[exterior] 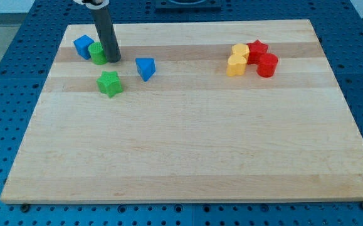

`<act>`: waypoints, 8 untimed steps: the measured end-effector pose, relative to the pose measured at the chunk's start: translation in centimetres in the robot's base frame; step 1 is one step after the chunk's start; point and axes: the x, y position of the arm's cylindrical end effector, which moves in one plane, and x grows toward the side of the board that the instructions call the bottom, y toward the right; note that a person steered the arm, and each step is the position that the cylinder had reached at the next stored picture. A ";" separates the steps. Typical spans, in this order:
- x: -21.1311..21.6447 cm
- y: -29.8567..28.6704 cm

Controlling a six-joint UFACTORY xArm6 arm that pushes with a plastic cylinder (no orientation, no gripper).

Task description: Push the blue triangle to the right side of the green star

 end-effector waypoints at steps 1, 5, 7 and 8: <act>1.1 2.9; 2.3 9.2; -2.0 7.8; -0.4 10.5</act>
